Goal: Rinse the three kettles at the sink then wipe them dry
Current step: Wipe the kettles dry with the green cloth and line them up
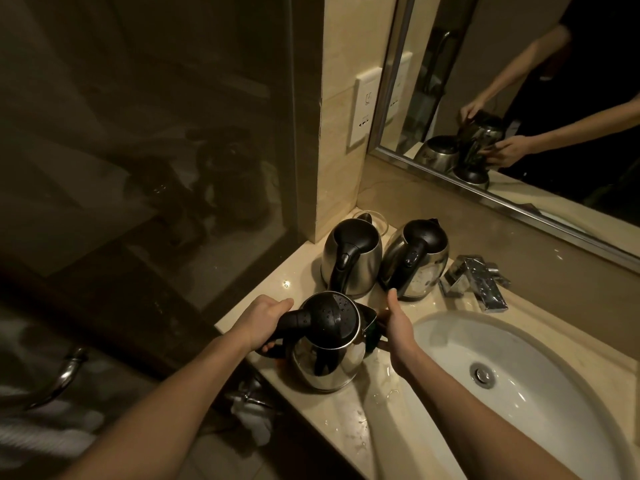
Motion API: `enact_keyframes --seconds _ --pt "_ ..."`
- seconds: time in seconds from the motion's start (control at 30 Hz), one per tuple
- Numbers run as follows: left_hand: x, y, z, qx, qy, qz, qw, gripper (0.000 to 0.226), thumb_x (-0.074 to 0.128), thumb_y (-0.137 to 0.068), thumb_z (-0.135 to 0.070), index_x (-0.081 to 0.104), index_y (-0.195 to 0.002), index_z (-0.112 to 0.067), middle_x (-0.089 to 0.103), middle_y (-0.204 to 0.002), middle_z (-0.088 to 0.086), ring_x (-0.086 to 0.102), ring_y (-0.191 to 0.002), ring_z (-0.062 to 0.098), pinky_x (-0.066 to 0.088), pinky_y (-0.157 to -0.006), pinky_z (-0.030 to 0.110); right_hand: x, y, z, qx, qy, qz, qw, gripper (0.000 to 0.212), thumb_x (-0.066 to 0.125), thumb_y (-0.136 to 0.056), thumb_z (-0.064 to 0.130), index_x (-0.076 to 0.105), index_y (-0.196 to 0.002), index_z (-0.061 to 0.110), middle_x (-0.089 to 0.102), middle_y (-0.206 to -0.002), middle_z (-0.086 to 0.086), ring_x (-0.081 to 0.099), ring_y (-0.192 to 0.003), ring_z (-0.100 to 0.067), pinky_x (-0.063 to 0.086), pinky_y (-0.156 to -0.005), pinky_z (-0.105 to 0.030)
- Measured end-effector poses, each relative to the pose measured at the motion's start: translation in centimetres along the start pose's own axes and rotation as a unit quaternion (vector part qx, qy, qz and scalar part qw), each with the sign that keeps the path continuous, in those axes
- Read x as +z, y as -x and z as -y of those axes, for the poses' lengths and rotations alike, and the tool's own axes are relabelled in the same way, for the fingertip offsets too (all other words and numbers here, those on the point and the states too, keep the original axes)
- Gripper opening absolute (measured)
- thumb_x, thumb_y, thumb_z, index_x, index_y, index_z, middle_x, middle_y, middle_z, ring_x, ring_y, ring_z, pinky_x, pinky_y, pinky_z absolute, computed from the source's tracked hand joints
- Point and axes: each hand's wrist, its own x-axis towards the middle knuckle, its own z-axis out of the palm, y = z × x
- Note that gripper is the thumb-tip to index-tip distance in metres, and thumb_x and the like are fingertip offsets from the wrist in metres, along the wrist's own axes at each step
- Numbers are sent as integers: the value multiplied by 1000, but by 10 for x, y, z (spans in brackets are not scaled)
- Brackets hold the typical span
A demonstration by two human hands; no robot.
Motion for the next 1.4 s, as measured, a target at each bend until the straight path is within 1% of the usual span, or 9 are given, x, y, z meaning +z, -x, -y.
enact_keyframes --seconds 0.13,0.27,0.47,0.6,0.73,0.87,1.03,1.2,1.4 --pt "1 2 -1 20 -4 -23 1000 49 47 -104 -38 54 -64 -9 53 -56 10 51 -40 21 39 -40 25 -2 3 7 -25 13 15 999 77 21 -97 61 80 -84 14 71 -103 -1 52 -118 -22 29 -112 -50" --pt "6 4 -6 57 -29 -42 997 55 53 -103 -29 43 -50 -17 42 -52 1 45 -45 18 36 -45 23 -15 16 -1 -41 23 -3 999 78 20 -99 59 80 -85 11 74 -98 -3 58 -108 -22 47 -83 -36" --pt "10 4 -8 97 -60 -51 992 56 52 -103 -23 34 -50 -18 34 -51 -4 39 -49 13 30 -52 27 -30 22 -18 -52 33 -2 998 73 20 -100 56 80 -88 15 75 -95 -3 63 -101 -22 50 -74 -31" --pt "11 5 -8 104 -76 -58 990 55 49 -104 -23 33 -52 -17 33 -53 -2 37 -49 12 29 -53 29 -25 8 -19 2 52 34 998 77 18 -95 66 79 -97 20 74 -104 -2 60 -112 -23 43 -98 -43" --pt "11 2 -5 114 -81 -73 987 56 50 -103 -21 31 -51 -18 30 -53 -3 33 -49 13 26 -53 32 -22 7 -4 -13 58 49 997 80 19 -96 63 78 -94 10 75 -97 -3 62 -106 -21 41 -91 -38" --pt "11 -1 -6 120 -83 -65 987 54 48 -104 -22 34 -52 -16 33 -54 -2 37 -50 12 29 -52 28 -21 8 9 -69 62 63 994 79 17 -99 58 78 -87 10 76 -88 2 60 -105 -19 37 -97 -36" --pt "14 -7 -10 133 -76 -67 986 56 50 -104 -19 33 -50 -17 31 -51 -4 34 -47 9 26 -46 20 -22 -7 8 -54 39 91 994 81 16 -98 60 79 -87 10 74 -103 -1 58 -114 -19 38 -101 -36" --pt "14 -12 -7 139 -70 -70 985 59 51 -103 -17 32 -47 -19 29 -48 -7 33 -40 8 27 -44 17 -18 -34 -3 -3 91 139 986 84 16 -93 69 78 -99 13 71 -114 -4 54 -122 -20 32 -108 -42" --pt "15 -16 -3 139 -65 -65 986 59 50 -103 -18 32 -47 -19 29 -47 -6 37 -37 5 25 -44 18 -2 -28 27 -49 154 196 967 78 24 -92 69 77 -95 12 68 -117 1 53 -120 -17 29 -110 -44"
